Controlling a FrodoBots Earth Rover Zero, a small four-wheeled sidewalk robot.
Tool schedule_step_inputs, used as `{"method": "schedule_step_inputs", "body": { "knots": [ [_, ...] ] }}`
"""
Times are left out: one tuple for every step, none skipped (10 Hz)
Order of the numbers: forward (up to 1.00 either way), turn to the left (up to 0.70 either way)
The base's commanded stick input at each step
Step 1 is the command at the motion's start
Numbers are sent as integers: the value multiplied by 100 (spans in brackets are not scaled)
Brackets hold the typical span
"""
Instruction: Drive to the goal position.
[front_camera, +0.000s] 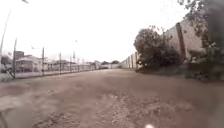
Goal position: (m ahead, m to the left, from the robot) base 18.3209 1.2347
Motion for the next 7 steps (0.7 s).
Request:
{"method": "schedule_step_inputs", "body": {
  "knots": [
    [70, 0],
    [70, 0],
    [70, 0],
    [70, 0],
    [70, 0],
    [70, 0],
    [70, 0]
  ]
}}
